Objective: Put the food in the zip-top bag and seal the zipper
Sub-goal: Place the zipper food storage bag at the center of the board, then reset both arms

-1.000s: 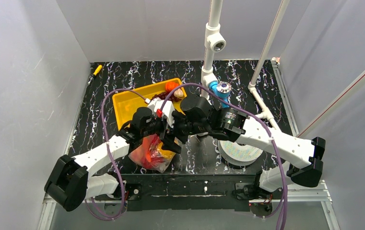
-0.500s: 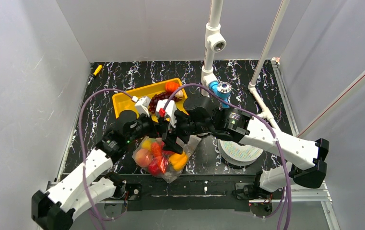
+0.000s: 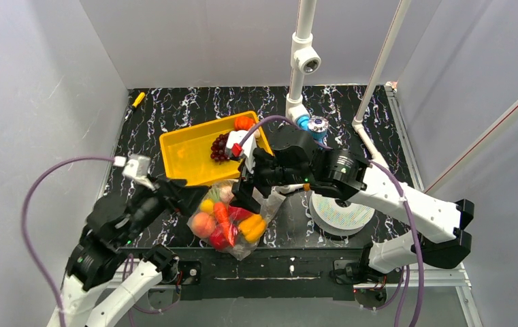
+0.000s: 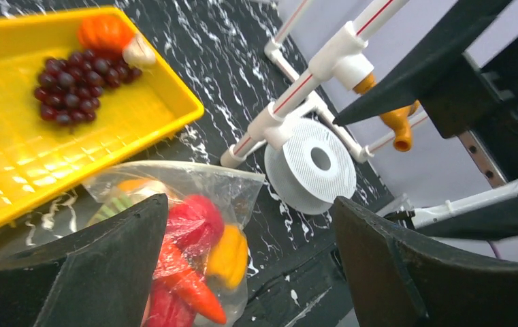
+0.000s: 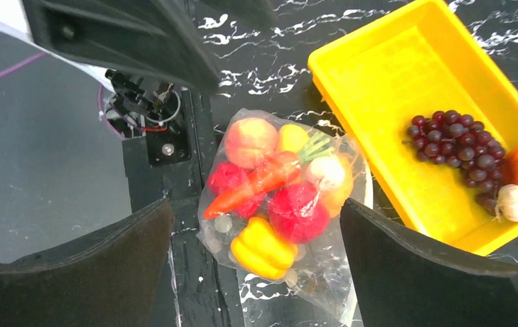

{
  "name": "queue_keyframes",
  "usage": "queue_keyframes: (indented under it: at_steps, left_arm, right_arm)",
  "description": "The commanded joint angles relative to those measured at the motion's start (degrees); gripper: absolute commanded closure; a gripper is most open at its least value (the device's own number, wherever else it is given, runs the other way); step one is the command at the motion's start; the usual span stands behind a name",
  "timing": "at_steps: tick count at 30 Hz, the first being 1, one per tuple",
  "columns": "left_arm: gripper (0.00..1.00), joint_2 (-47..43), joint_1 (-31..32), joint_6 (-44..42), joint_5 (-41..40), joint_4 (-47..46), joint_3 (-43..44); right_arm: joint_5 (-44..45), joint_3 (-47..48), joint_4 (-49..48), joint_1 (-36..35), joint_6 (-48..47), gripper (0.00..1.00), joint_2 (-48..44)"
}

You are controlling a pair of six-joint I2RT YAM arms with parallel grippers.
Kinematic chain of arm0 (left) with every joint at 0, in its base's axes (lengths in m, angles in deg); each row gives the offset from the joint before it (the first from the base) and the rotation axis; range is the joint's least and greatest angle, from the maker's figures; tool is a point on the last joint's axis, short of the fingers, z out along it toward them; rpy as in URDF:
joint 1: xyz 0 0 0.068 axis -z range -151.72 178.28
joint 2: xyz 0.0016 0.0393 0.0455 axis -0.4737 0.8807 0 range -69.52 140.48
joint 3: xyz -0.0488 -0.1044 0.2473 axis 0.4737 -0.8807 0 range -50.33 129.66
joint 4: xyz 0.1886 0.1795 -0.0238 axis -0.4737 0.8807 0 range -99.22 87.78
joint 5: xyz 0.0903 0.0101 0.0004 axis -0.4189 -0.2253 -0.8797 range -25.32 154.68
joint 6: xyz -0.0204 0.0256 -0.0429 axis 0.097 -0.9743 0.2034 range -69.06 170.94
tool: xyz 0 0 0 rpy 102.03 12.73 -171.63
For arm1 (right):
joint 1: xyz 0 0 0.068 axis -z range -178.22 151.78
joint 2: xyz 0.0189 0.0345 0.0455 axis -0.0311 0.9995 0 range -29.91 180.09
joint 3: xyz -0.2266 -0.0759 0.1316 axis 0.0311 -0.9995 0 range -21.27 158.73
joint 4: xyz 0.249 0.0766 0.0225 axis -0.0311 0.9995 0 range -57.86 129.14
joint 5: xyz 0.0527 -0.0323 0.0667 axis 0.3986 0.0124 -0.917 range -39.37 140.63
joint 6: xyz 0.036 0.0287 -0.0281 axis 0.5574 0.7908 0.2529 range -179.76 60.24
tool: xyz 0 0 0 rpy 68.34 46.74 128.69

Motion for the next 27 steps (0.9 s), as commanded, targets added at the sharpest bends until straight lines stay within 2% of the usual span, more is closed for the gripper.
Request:
queue_keyframes:
  at_steps: [1, 10, 18, 22, 27]
  left_arm:
    - [0.09, -4.5, -0.21, -3.78, -7.18, 9.0, 6.17]
    - [0.08, -6.5, -0.21, -7.73, -12.77, 16.6, 16.56]
    - [0.08, -6.17, -0.21, -7.71, -11.85, 15.92, 19.37]
    - [0.07, -4.95, -0.21, -9.38, -12.59, 16.81, 22.38]
    - [0.07, -4.81, -0.21, -11.17, -14.32, 17.72, 24.81]
  right_arm:
    - [3.45, 5.66, -0.61, 0.3, 0.72, 0.02, -4.08]
    - [8.95, 8.87, 0.32, 0.31, -0.28, 0.02, -6.89]
    - [16.27, 11.18, 0.89, 0.26, 3.23, 0.02, -10.72]
    - [25.01, 7.99, -0.7, 0.28, 5.63, 0.02, -16.55]
    - [41.93, 4.26, 0.64, 0.32, 6.85, 0.02, -23.42]
